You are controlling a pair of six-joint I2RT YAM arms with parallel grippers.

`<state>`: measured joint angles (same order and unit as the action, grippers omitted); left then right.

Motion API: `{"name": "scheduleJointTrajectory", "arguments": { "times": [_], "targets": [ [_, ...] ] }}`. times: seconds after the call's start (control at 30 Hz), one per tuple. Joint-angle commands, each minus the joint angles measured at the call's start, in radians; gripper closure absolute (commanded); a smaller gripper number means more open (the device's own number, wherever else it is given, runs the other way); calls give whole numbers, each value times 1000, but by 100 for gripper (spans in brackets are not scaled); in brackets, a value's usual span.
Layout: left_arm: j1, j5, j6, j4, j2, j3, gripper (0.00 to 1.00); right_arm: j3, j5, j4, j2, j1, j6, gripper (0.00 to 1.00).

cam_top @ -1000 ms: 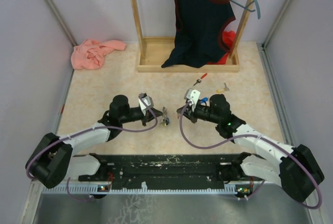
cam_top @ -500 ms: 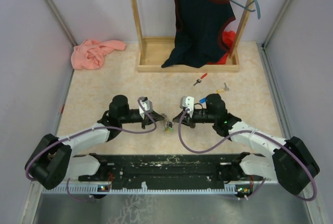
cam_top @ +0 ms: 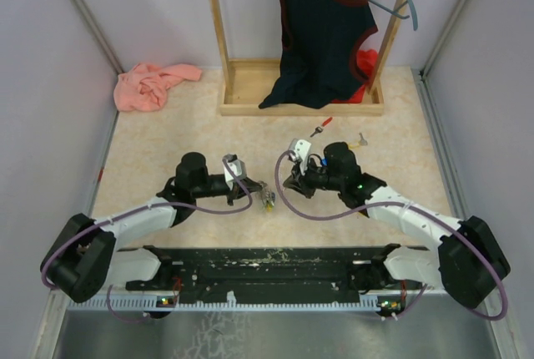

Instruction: Put the keys on the keyring

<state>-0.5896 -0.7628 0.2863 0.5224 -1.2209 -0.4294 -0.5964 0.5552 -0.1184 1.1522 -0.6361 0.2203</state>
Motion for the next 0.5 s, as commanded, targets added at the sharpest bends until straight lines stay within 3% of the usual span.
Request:
{"name": "scheduleJointTrajectory", "arguments": {
  "times": [0.0,0.2,0.47],
  "targets": [
    [-1,66,3,20,15,7,99,-89,-181,235,-33,7,-166,100],
    [-1,73,-1,25,14,9,99,-200,-314,502,9,7,-260,100],
    [-1,72,-1,26,24,16,99,-314,-427,552,211,7,-241,100]
  ]
}}
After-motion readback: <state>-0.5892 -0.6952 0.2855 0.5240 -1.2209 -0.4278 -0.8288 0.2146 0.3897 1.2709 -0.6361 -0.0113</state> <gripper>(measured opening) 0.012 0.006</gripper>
